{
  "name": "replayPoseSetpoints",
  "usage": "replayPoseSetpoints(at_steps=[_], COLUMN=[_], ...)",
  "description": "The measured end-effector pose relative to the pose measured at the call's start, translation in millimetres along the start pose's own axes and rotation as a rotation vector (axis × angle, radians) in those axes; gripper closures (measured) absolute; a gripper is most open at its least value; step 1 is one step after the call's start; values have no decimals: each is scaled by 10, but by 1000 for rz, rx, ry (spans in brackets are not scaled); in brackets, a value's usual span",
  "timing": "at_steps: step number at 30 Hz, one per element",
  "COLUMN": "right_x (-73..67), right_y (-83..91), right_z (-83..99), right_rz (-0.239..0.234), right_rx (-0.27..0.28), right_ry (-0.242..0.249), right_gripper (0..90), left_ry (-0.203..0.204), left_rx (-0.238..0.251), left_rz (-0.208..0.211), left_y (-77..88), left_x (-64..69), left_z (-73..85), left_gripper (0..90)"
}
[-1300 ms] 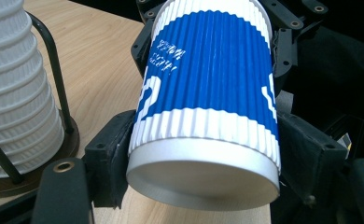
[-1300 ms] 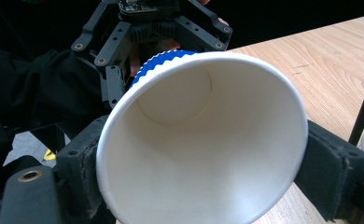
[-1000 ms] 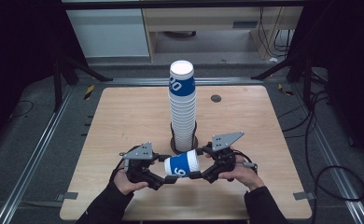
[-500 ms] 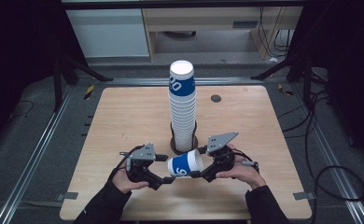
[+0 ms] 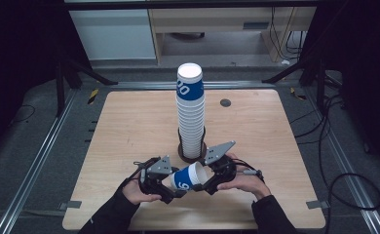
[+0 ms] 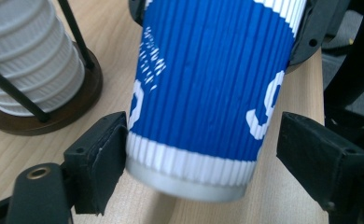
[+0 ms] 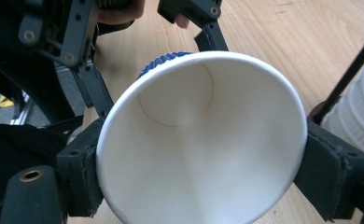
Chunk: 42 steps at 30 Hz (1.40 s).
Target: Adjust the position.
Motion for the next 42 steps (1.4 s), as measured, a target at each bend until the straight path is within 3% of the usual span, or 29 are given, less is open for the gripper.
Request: replayPoseSetpoints(at_steps=[11,20,23,28,32,35,42], right_x=[-40,-47,-43,7,65,116,148], right_y=[-78,-86,-86,9,139,238,278], right_z=[-41,-42,-52,-101,-116,-103,-121], right_rz=[-38,-52,-36,34,81,115,132], right_rx=[1,-1,14,90,147,192,260], right_ry=[0,-6,6,12,-10,-40,-79], right_gripper=[159,151,137,89,81,78,79], left_ry=[-23,-31,-20,17,44,77,117], left_rx=[-45,-44,-29,-9,37,99,239], left_rz=[-1,0,0,2,-7,-20,-21], left_y=[-94,-93,-81,-56,13,95,249], left_x=[34,31,17,-41,-97,-150,-184], left_z=[20,30,25,30,15,-9,-77], left_gripper=[187,252,253,255,255,255,255])
Point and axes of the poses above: each handheld gripper's, and its own axes: y roughly backward along the jaws, z roughly out of its underside, x roughly to its right, the point moved 4 cm from there along -y, roughly forward along the jaws, and after that the axes turned 13 degrees about y, right-handed, at the moved point
